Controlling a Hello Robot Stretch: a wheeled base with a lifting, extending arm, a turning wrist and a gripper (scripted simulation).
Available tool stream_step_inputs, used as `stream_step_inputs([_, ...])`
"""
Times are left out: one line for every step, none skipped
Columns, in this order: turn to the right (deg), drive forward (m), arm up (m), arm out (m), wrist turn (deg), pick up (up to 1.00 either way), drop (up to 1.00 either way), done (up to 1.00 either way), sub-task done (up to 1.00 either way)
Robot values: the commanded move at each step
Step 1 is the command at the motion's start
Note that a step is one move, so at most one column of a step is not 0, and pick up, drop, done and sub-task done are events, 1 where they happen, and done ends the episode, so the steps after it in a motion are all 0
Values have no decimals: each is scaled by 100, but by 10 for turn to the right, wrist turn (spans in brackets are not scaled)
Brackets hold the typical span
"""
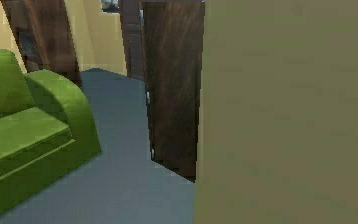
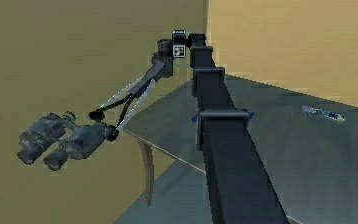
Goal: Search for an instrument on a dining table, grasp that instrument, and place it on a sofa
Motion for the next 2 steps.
stream_step_inputs([0, 0, 0, -44, 0, 0, 0, 0, 0])
stream_step_inputs([-450, 0, 0, 0, 0, 0, 0, 0, 0])
